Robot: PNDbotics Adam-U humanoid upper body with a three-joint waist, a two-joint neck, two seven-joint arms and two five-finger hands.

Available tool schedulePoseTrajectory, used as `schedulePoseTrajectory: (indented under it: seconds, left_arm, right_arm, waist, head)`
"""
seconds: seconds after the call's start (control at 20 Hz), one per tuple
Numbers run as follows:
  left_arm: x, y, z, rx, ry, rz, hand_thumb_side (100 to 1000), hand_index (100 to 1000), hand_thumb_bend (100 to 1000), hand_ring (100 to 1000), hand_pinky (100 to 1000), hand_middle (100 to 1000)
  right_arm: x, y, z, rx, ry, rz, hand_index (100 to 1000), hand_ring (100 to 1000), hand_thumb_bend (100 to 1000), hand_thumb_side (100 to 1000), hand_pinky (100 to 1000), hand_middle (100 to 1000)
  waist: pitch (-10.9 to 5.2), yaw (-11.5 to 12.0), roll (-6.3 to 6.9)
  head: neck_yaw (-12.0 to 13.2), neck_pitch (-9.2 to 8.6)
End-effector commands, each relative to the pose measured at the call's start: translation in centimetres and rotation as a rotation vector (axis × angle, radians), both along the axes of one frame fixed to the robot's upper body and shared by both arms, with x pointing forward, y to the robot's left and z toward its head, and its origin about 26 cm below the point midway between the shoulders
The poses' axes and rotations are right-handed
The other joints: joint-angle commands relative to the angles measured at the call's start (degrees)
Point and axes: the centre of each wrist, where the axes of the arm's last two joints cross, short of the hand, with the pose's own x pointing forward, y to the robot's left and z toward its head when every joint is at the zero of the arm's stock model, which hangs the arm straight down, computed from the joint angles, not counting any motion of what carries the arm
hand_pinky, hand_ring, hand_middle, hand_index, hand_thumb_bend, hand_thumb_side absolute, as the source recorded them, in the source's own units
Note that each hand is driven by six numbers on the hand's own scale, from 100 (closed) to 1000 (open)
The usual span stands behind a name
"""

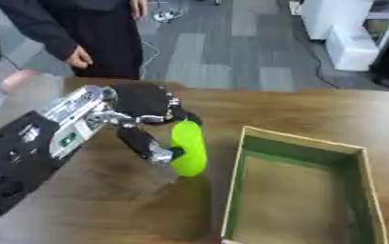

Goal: Pick up objects on the table and place them in the box.

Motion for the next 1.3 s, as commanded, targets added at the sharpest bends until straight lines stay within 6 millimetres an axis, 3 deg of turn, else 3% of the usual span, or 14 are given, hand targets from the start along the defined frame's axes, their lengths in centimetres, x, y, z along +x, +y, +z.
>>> schedulePoseTrajectory:
  seconds: [0.05, 0.6, 1.0, 1.3]
  left_arm:
    - [-0.5, 0.2, 2.5, -0.061, -0.079, -0.018, 1000, 400, 1000, 100, 100, 194]
    - [-0.3, -2.4, 2.3, -0.311, -0.112, -0.176, 1000, 400, 1000, 100, 100, 189]
    - [0.5, -4.8, 0.4, -0.371, -0.024, -0.284, 1000, 400, 1000, 100, 100, 186]
    - [0.8, -6.4, -0.5, -0.408, 0.054, -0.36, 1000, 405, 1000, 100, 100, 194]
  right_arm:
    - [-0.2, -0.3, 0.6, -0.024, -0.021, -0.004, 452, 290, 100, 1000, 198, 363]
    - [0.1, 0.1, 1.4, -0.005, -0.051, 0.025, 450, 293, 100, 1000, 203, 364]
    - [0.4, 0.7, 2.7, 0.006, -0.086, 0.084, 447, 298, 100, 1000, 209, 368]
    - [0.6, 0.8, 3.7, 0.019, -0.106, 0.115, 445, 299, 100, 1000, 210, 369]
  waist:
    - [-1.04, 0.0, 0.16]
    - [-0.56, -1.7, 0.3]
    - [-0.2, -4.0, 0.82]
    - [0.05, -5.3, 1.33]
  head:
    - [0.1, -0.81]
    - [1.1, -1.57]
    - [4.6, -2.33]
    - [5.6, -2.75]
